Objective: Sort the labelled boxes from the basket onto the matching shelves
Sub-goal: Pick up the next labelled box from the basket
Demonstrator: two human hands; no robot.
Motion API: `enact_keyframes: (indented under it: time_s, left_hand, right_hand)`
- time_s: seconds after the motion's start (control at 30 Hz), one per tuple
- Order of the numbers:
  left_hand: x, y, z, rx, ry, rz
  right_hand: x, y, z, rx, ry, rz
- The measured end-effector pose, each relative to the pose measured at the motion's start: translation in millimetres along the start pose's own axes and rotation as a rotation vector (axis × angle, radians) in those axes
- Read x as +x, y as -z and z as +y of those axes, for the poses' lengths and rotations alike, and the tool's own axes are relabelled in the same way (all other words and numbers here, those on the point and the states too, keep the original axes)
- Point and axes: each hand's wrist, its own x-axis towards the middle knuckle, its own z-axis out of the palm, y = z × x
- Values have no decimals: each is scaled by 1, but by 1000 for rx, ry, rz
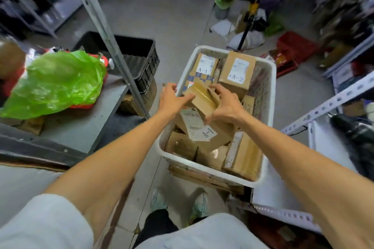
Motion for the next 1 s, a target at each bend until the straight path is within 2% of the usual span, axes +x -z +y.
enact_keyframes:
  time_s: [0.07, 0.13, 0.2, 0.27, 0.33, 0.47, 0.53, 0.63, 0.77, 0.9, 1.0]
  left_hand:
    - [4, 4, 21, -111, 56, 69]
    - [7, 11, 34, -196, 119, 60]
    - [12, 17, 39, -272, 174, -61]
    - [13, 23, 42, -324, 190, -283]
    - [10, 27, 49, -405, 148, -388]
    - [8, 37, 81, -665, -54, -386]
    - [8, 44, 96, -722, -126, -384]
    - [4, 51, 104, -690, -164, -398]
    - [-4, 58, 105, -566, -210, -419]
    - [-5, 72, 98, -492, -274, -453]
    - [-5, 85, 92, -427, -320, -547]
  right_hand:
    - [1, 21, -15, 65, 23, 81]
    - [2, 40, -27, 146, 8, 166]
    - [3, 58, -37, 236, -20, 243]
    - [3, 76, -47, 316, -28, 284]
    - [4, 92, -56, 415, -24, 309]
    - [2, 115, -66, 705, -26, 299]
    - [2, 118, -71, 762, 2, 282]
    - [1, 116, -79, 750, 63, 277]
    - [-14, 102, -85, 491, 232, 174]
    - [-22, 84, -85, 466, 262, 195]
    - [-27, 66, -84, 505, 182, 237]
